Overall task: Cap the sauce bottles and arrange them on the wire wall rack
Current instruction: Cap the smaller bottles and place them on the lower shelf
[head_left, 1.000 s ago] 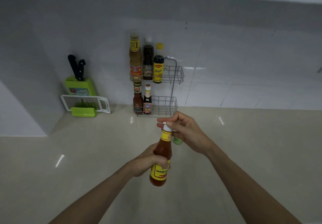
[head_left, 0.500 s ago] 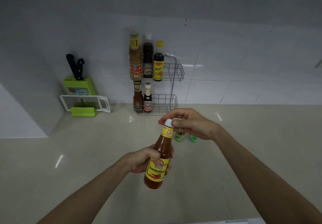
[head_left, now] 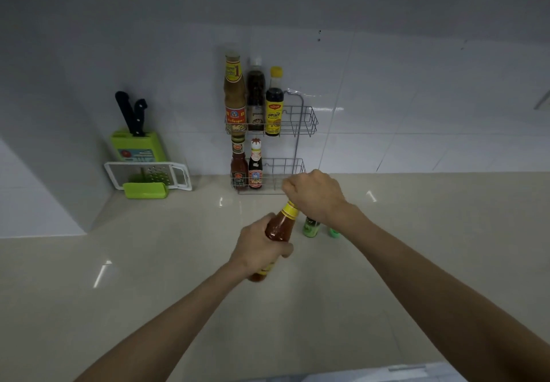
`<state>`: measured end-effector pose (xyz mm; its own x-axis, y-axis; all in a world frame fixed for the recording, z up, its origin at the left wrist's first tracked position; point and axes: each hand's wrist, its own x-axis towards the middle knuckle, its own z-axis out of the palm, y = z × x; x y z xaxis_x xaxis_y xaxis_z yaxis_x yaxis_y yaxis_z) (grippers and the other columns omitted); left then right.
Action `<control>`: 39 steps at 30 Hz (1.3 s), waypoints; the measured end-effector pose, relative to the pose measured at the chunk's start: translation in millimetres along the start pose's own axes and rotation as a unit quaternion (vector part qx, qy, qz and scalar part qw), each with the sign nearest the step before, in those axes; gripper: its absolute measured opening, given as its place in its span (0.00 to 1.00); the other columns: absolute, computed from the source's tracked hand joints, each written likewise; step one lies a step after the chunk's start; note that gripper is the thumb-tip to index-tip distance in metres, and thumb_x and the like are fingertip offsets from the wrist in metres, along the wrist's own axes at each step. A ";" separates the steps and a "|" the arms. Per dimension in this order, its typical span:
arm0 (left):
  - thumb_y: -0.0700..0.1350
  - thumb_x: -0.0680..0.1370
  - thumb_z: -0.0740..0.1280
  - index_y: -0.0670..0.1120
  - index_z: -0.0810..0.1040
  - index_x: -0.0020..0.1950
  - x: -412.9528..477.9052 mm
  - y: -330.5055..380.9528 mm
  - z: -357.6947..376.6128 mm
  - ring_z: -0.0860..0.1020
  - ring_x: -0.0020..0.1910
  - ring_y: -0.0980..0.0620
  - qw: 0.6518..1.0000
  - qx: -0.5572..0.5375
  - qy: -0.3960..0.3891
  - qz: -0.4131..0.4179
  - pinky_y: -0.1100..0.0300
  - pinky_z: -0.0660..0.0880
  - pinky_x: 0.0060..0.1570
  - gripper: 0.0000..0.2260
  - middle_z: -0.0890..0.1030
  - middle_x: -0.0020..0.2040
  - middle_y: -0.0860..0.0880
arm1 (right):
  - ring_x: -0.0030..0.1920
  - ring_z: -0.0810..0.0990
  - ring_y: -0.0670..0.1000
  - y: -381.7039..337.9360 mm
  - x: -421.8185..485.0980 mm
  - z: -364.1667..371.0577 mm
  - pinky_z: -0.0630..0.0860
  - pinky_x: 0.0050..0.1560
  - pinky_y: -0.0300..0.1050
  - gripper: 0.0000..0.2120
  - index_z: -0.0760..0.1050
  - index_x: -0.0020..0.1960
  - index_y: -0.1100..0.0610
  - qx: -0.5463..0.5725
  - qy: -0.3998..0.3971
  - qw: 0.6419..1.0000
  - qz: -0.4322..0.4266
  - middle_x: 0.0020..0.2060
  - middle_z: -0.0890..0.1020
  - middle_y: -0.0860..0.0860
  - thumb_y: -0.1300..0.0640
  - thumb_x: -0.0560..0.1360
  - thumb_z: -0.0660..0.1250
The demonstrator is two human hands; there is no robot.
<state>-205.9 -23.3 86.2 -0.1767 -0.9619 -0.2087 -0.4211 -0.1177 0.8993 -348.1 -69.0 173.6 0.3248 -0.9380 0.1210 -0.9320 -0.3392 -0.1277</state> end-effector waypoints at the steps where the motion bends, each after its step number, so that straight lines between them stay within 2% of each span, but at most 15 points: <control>1: 0.44 0.58 0.74 0.50 0.74 0.40 -0.6 -1.9 3.6 0.76 0.34 0.51 0.996 0.061 0.066 0.016 0.58 0.72 0.35 0.15 0.79 0.36 0.50 | 0.49 0.77 0.61 -3.6 -0.7 6.8 0.73 0.43 0.49 0.13 0.76 0.49 0.55 -0.017 -0.033 0.999 0.029 0.44 0.78 0.58 0.55 0.82 0.53; 3: 0.41 0.58 0.74 0.50 0.73 0.38 -2.0 -9.5 -2.8 0.75 0.33 0.50 0.998 0.043 0.043 0.022 0.57 0.72 0.35 0.13 0.78 0.34 0.51 | 0.50 0.77 0.60 -7.8 -4.8 10.0 0.76 0.47 0.51 0.13 0.75 0.47 0.48 -0.021 -0.076 0.997 0.002 0.45 0.78 0.57 0.50 0.83 0.53; 5: 0.35 0.58 0.70 0.49 0.74 0.37 -3.1 -13.9 -21.8 0.75 0.33 0.48 0.989 -0.087 -0.123 -0.006 0.56 0.72 0.37 0.13 0.77 0.33 0.50 | 0.37 0.76 0.55 1.3 -6.2 7.6 0.77 0.42 0.52 0.20 0.64 0.35 0.45 0.060 -0.054 0.993 -0.085 0.33 0.76 0.52 0.40 0.82 0.48; 8: 0.31 0.57 0.64 0.42 0.75 0.43 -7.1 -13.3 -45.4 0.75 0.34 0.47 0.919 -0.188 -0.344 -0.032 0.59 0.73 0.38 0.17 0.77 0.36 0.45 | 0.26 0.70 0.52 6.6 -6.2 2.6 0.69 0.31 0.46 0.16 0.59 0.40 0.48 0.000 0.011 0.973 -0.229 0.27 0.73 0.48 0.39 0.80 0.45; 10: 0.29 0.57 0.63 0.40 0.74 0.45 -8.0 -9.9 -49.6 0.76 0.33 0.47 0.904 -0.182 -0.386 -0.033 0.60 0.74 0.37 0.18 0.77 0.36 0.45 | 0.26 0.68 0.53 1.3 -5.4 3.4 0.67 0.29 0.45 0.14 0.61 0.42 0.50 -0.014 0.025 0.962 -0.272 0.28 0.70 0.47 0.43 0.79 0.45; 12: 0.29 0.57 0.63 0.40 0.74 0.44 -7.8 -10.8 -47.1 0.76 0.34 0.47 0.920 -0.178 -0.348 -0.042 0.60 0.75 0.37 0.17 0.77 0.35 0.45 | 0.28 0.69 0.56 -10.1 -4.3 9.2 0.64 0.31 0.46 0.16 0.63 0.40 0.52 -0.009 0.026 0.969 -0.246 0.29 0.70 0.49 0.46 0.78 0.43; 14: 0.31 0.57 0.66 0.42 0.75 0.41 -7.1 -15.1 -38.8 0.75 0.34 0.47 0.961 -0.150 -0.227 -0.048 0.58 0.74 0.37 0.15 0.77 0.33 0.46 | 0.38 0.76 0.59 -21.2 -0.5 13.4 0.64 0.36 0.47 0.17 0.68 0.40 0.53 -0.034 0.002 0.990 -0.137 0.36 0.76 0.55 0.48 0.79 0.45; 17: 0.37 0.56 0.71 0.46 0.74 0.38 -3.5 -28.5 -28.8 0.75 0.31 0.50 0.997 -0.040 -0.055 -0.036 0.57 0.74 0.34 0.13 0.78 0.31 0.50 | 0.54 0.76 0.61 -34.0 3.1 19.4 0.72 0.51 0.53 0.13 0.74 0.55 0.57 -0.085 -0.113 0.990 0.022 0.53 0.78 0.59 0.54 0.82 0.52; 19: 0.36 0.57 0.70 0.46 0.74 0.38 -4.2 -30.9 -31.7 0.75 0.31 0.49 0.991 -0.077 -0.100 -0.038 0.57 0.74 0.36 0.13 0.77 0.31 0.48 | 0.51 0.77 0.58 -35.7 5.9 18.0 0.72 0.53 0.53 0.21 0.75 0.57 0.55 -0.035 -0.170 0.984 0.028 0.48 0.79 0.56 0.44 0.83 0.49; 21: 0.31 0.57 0.66 0.44 0.75 0.40 -3.8 -30.8 -45.1 0.74 0.33 0.46 0.966 -0.156 -0.197 -0.059 0.57 0.73 0.38 0.14 0.76 0.34 0.44 | 0.40 0.74 0.51 -34.3 8.6 13.3 0.72 0.46 0.49 0.27 0.75 0.52 0.51 0.040 -0.130 0.990 -0.038 0.38 0.76 0.48 0.35 0.79 0.45; 25: 0.29 0.57 0.62 0.39 0.75 0.46 -0.1 -31.7 -64.3 0.75 0.35 0.45 0.916 -0.226 -0.323 -0.070 0.57 0.76 0.40 0.19 0.75 0.37 0.41 | 0.30 0.68 0.53 -42.1 7.7 7.4 0.66 0.36 0.45 0.21 0.68 0.42 0.52 -0.060 0.017 0.980 -0.190 0.31 0.72 0.50 0.40 0.79 0.44; 28: 0.30 0.56 0.64 0.41 0.76 0.43 1.7 -32.0 -60.4 0.76 0.34 0.45 0.940 -0.201 -0.267 -0.072 0.55 0.75 0.42 0.17 0.76 0.36 0.42 | 0.41 0.77 0.60 -51.3 11.6 16.7 0.65 0.40 0.47 0.21 0.74 0.44 0.56 -0.068 0.025 0.994 -0.077 0.38 0.79 0.57 0.47 0.80 0.47; 33: 0.34 0.57 0.68 0.45 0.73 0.37 6.6 -38.3 -46.6 0.72 0.28 0.48 0.983 -0.131 -0.115 -0.057 0.58 0.72 0.32 0.12 0.74 0.29 0.46 | 0.53 0.76 0.59 -59.3 24.9 32.5 0.67 0.46 0.48 0.16 0.75 0.52 0.60 -0.064 -0.097 0.987 0.111 0.53 0.79 0.58 0.52 0.80 0.53; 37: 0.34 0.59 0.68 0.43 0.75 0.39 11.1 -35.1 -45.1 0.74 0.29 0.48 0.983 -0.131 -0.116 -0.060 0.58 0.73 0.33 0.12 0.75 0.31 0.44 | 0.38 0.79 0.52 -46.1 30.0 38.4 0.71 0.42 0.45 0.22 0.71 0.39 0.57 0.147 -0.155 0.968 0.129 0.32 0.81 0.53 0.38 0.77 0.59; 39: 0.34 0.61 0.70 0.41 0.75 0.45 17.3 -32.7 -50.2 0.78 0.35 0.48 0.978 -0.131 -0.153 -0.050 0.56 0.77 0.39 0.14 0.78 0.36 0.44 | 0.30 0.76 0.50 -39.6 31.1 36.5 0.69 0.34 0.42 0.19 0.71 0.33 0.57 0.227 -0.105 0.961 0.114 0.26 0.76 0.50 0.43 0.72 0.68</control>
<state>-150.5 -48.5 72.5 -0.4212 -0.8278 -0.3705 -0.2151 -0.3057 0.9275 -295.2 -87.4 146.5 0.1898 -0.9691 -0.1575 -0.8325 -0.0738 -0.5490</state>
